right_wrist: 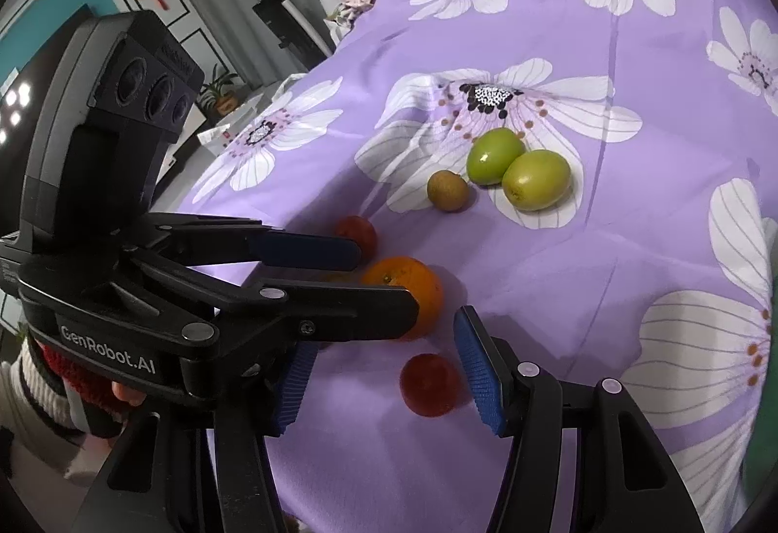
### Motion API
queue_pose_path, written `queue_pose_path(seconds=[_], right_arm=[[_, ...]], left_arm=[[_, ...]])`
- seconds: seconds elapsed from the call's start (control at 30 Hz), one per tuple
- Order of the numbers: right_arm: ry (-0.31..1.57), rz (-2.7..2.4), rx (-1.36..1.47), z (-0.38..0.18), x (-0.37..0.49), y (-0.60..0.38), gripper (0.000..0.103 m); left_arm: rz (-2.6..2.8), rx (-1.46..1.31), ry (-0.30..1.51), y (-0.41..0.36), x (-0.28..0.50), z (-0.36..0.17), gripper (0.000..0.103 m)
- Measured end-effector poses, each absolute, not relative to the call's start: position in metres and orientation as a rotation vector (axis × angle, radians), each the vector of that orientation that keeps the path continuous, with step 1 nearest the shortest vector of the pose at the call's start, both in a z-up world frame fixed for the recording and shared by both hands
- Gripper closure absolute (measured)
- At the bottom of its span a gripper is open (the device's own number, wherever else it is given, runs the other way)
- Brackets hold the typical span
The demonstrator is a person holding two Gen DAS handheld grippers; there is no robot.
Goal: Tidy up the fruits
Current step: 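Grasp the second orange with the left gripper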
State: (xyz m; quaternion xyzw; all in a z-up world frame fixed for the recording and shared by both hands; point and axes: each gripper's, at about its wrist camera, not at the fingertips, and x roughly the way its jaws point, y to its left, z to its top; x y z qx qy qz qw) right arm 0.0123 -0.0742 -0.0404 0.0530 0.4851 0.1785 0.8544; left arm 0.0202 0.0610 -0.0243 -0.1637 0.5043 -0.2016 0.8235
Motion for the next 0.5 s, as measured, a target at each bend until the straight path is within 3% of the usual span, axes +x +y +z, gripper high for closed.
queue_pose_path(seconds=[0.1, 0.5], right_arm=[[1.029, 0.378, 0.118, -0.044, 0.016, -0.074, 0.044], [1.071, 0.397, 0.091, -0.053, 0.026, -0.069, 0.049]], left_arm=[[-0.427, -0.373, 1.089, 0.064, 0.024, -0.027, 0.06], [-0.444, -0.332, 1.127, 0.062, 0.025, -0.03, 0.061]])
